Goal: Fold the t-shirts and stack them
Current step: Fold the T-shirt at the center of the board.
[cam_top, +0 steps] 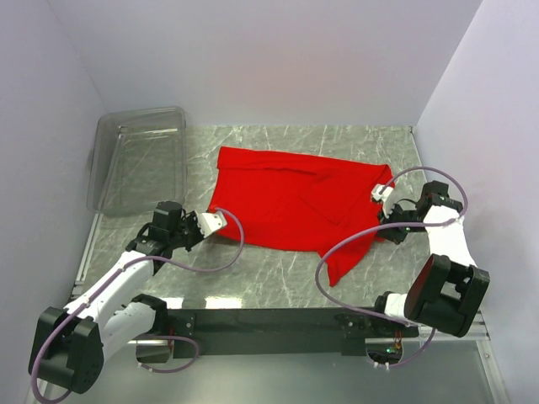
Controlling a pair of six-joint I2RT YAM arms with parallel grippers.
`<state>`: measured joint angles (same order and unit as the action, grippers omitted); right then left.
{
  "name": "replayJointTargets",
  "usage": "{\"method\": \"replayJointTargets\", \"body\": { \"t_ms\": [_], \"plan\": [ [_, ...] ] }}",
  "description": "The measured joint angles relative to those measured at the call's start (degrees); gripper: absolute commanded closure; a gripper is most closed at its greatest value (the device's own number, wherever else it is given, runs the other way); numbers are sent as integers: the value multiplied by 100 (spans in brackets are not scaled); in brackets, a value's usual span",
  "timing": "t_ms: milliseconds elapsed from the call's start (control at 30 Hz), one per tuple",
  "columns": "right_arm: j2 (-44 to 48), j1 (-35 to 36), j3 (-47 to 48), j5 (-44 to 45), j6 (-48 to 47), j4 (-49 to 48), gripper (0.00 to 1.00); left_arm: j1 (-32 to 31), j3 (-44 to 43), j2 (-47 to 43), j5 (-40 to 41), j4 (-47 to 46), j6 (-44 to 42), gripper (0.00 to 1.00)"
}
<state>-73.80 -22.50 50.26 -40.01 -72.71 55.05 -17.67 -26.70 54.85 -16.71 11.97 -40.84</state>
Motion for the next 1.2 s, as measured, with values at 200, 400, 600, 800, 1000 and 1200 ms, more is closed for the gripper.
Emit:
{"method": "replayJointTargets", "body": {
  "t_ms": [200, 400, 600, 800, 1000, 1200],
  "plan": [
    [-214, -216, 79, 7, 42, -33, 100, 155, -7, 17, -125, -11, 173, 100],
    [-461, -247, 105, 13, 238, -101, 100, 262, -214, 271, -317, -22, 291, 100],
    [-649, -251, 205, 35, 470, -214, 100, 348, -498, 634, -472, -55, 297, 100],
    [-789, -254, 380, 33, 822, -378, 100, 439, -699, 927, -599, -140, 323, 99],
    [-1058, -256, 579, 33, 1143, -570, 100, 490, -938, 1333, -638, -289, 444, 100],
    [-1327, -258, 739, 48, 1421, -772, 100, 511, -1255, 1858, -647, -483, 581, 100]
  ]
}}
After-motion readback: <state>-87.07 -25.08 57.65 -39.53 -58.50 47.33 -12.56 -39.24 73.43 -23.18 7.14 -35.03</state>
